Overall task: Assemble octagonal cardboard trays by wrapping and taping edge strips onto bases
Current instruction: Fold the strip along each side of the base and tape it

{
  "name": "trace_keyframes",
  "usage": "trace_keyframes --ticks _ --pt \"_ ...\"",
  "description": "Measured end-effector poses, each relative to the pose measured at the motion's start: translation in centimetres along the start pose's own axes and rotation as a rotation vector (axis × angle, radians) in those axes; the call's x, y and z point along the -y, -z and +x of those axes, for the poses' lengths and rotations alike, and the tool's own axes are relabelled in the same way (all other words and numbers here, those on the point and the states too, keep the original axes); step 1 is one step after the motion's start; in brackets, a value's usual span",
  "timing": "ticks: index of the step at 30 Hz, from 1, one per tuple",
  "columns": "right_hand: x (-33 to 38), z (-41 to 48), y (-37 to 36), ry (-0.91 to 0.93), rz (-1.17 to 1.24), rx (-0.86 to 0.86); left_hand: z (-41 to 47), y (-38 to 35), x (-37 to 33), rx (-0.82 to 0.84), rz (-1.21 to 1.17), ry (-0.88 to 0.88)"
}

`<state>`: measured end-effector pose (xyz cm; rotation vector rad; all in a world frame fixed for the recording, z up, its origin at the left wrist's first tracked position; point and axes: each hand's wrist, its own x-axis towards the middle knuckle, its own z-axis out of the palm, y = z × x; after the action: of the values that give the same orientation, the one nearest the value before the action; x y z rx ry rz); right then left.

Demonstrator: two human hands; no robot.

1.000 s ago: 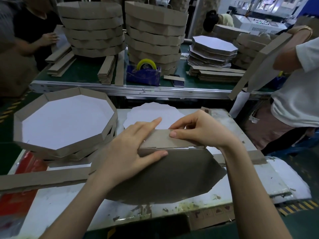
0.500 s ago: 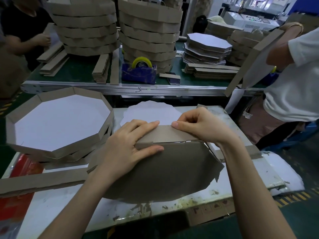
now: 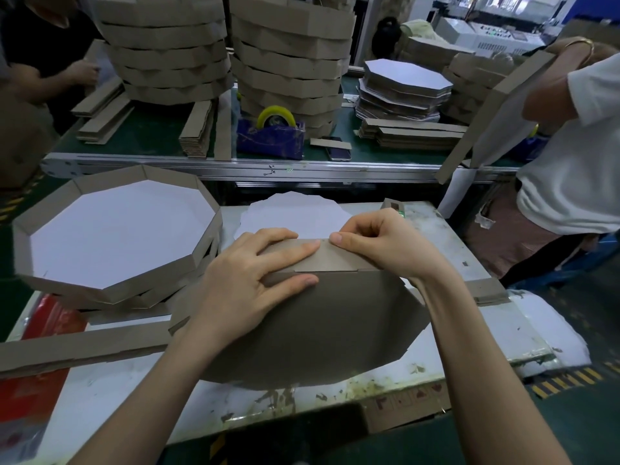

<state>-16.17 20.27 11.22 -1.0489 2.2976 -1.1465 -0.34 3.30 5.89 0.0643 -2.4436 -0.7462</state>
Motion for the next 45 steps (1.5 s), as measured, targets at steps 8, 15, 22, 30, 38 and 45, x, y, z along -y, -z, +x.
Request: trace_keyframes --ticks 8,15,22,30,38,45 --pt "-0.4 -0.4 0.5 -0.064 0.031 0.044 0.7 0.3 -1.0 0.095 0.074 -0.103" --pt "-2.9 1.3 1.8 -0.112 0.167 -0.165 2.1 -0.2 -1.7 0.174 0.001 -0.046" --pt "-11.4 6.1 4.2 -0.406 0.441 -0.516 2.8 -0.9 -3.3 0.194 0.001 -0.013" --pt "-20.5 8.5 5.5 -0.788 0.332 -0.447 4.0 -2.1 -5.3 0.225 0.051 0.019" --pt "-25.5 11.8 5.0 -0.903 0.438 -0.330 5.7 -3.2 -6.6 0.225 0.109 0.076" --pt "-26.7 13.2 4.6 -0.929 0.463 -0.362 5.8 -3.6 -7.1 0.195 0.162 0.114"
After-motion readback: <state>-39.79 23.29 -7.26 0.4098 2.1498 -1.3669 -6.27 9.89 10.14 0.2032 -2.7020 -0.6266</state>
